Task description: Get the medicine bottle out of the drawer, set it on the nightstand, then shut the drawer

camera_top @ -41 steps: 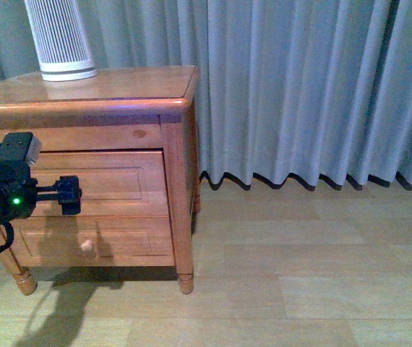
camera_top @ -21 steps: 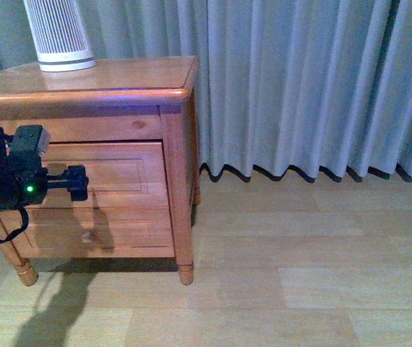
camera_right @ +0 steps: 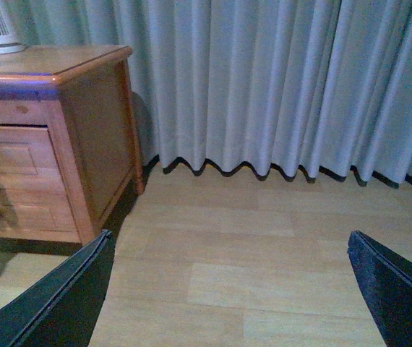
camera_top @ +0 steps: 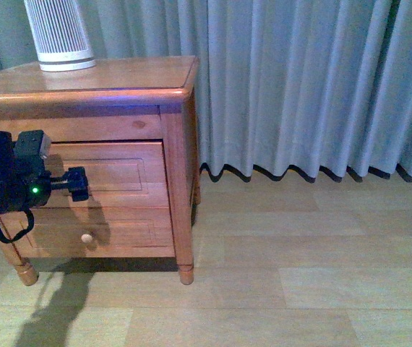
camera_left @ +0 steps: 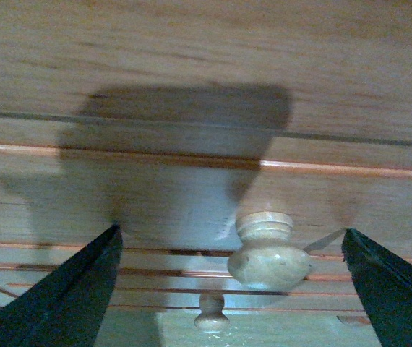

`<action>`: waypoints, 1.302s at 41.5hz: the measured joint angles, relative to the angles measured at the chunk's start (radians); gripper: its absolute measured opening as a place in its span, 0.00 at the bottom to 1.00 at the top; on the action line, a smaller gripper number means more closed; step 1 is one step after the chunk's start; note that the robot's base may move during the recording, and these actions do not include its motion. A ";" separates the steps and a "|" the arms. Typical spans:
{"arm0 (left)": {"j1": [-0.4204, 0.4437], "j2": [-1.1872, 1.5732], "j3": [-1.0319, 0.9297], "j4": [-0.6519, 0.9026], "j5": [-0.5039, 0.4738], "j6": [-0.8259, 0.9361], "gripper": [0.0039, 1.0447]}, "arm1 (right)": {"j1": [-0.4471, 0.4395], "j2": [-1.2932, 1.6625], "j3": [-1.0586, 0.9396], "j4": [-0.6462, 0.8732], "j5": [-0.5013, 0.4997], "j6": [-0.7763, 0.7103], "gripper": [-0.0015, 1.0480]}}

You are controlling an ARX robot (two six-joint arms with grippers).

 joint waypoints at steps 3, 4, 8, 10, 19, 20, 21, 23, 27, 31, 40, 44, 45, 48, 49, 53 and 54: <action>0.000 0.006 0.005 0.001 -0.006 -0.010 0.78 | 0.000 0.000 0.000 0.000 0.000 0.000 0.93; 0.000 0.008 0.006 0.001 -0.005 -0.012 0.74 | 0.000 0.000 0.000 0.000 0.000 0.000 0.93; 0.000 0.012 0.007 0.006 -0.004 -0.014 0.59 | 0.000 0.000 0.000 0.000 0.000 0.000 0.93; 0.000 0.012 0.007 0.006 -0.004 -0.015 0.52 | 0.000 0.000 0.000 0.000 0.000 0.000 0.93; -0.006 0.012 0.007 0.008 0.010 -0.023 0.25 | 0.000 0.000 0.000 0.000 0.000 0.000 0.93; -0.006 0.012 0.007 0.008 0.011 -0.023 0.25 | 0.000 0.000 0.000 0.000 0.000 0.000 0.93; -0.006 0.012 0.007 0.009 0.012 -0.023 0.25 | 0.000 0.000 0.000 0.000 0.000 0.000 0.93; -0.006 0.012 0.007 0.013 0.013 -0.023 0.25 | 0.000 0.000 0.000 0.000 0.000 0.000 0.93; -0.006 0.012 0.002 0.020 0.011 -0.022 0.24 | 0.000 0.000 0.000 0.000 0.000 0.000 0.93; -0.006 0.009 -0.026 0.055 0.007 -0.021 0.24 | 0.000 0.000 0.000 0.000 0.000 0.000 0.93; -0.003 -0.064 -0.212 0.192 -0.002 0.006 0.24 | 0.000 0.000 0.000 0.000 0.000 0.000 0.93; 0.003 -0.103 -0.306 0.253 0.001 0.018 0.24 | 0.000 0.000 0.000 0.000 0.000 0.000 0.93; 0.006 -0.114 -0.334 0.269 0.003 0.019 0.24 | 0.000 0.000 0.000 0.000 0.000 0.000 0.93; 0.012 -0.143 -0.406 0.315 0.011 0.023 0.24 | 0.000 0.000 0.000 0.000 0.000 0.000 0.93; 0.013 -0.148 -0.422 0.327 0.012 0.024 0.24 | 0.000 0.000 0.000 0.000 0.000 0.000 0.93; 0.026 -0.193 -0.546 0.409 0.029 0.031 0.24 | 0.000 0.000 0.000 0.000 0.000 0.000 0.93; 0.031 -0.211 -0.592 0.439 0.040 0.031 0.24 | 0.000 0.000 0.000 0.000 0.000 0.000 0.93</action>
